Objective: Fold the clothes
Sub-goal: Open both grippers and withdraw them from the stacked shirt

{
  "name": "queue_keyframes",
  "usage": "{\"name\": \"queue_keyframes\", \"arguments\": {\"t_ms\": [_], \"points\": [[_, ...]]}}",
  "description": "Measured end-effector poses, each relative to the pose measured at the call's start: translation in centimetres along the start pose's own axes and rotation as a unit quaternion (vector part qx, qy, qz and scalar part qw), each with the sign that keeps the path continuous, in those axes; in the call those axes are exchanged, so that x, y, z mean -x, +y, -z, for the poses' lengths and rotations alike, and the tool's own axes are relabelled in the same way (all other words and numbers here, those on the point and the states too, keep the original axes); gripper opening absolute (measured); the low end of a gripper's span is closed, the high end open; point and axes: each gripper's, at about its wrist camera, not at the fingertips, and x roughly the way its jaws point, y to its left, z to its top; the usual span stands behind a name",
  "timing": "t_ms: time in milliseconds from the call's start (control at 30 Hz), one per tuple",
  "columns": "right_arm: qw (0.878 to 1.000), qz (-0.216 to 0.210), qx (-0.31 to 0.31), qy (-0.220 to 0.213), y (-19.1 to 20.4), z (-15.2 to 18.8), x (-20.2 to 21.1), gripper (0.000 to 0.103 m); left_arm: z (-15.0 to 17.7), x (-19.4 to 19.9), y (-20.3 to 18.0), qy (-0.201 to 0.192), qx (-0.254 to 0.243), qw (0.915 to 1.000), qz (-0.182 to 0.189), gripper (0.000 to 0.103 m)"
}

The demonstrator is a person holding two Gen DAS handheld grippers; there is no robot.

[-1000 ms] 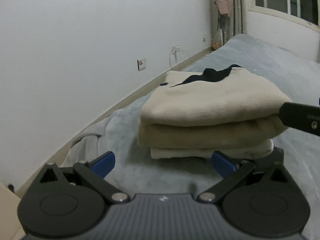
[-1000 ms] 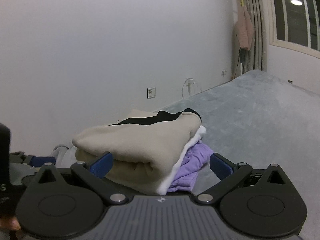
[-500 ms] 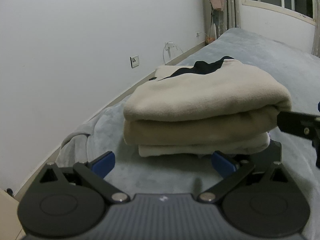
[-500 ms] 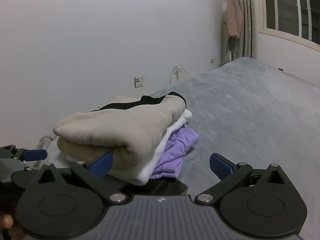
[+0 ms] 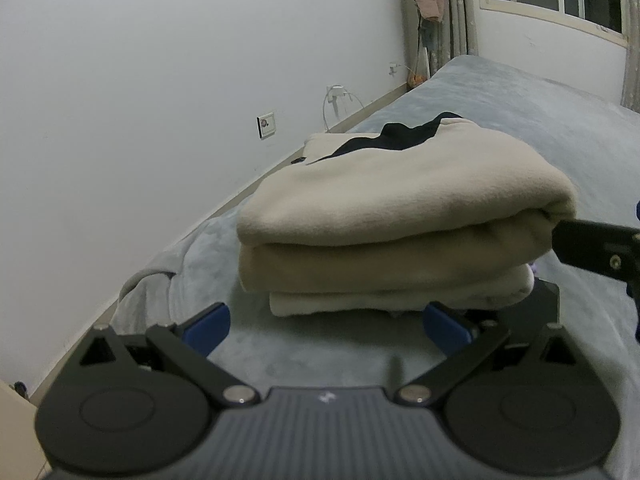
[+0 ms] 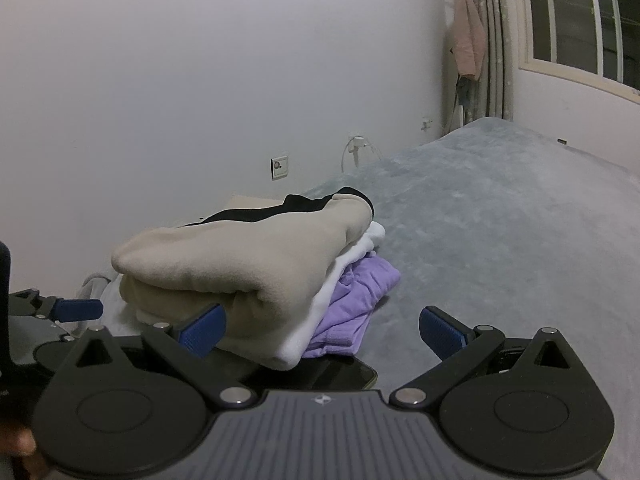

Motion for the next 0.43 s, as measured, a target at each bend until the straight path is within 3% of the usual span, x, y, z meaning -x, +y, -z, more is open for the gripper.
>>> {"name": "queue_keyframes", "arguments": {"t_ms": [433], "points": [[1.000,0.001,0.000,-0.004,-0.06,0.15,0.28,0.103,0.03,0.05,-0.54,-0.004,-0.005,1.0000,0.004,0.103]]}}
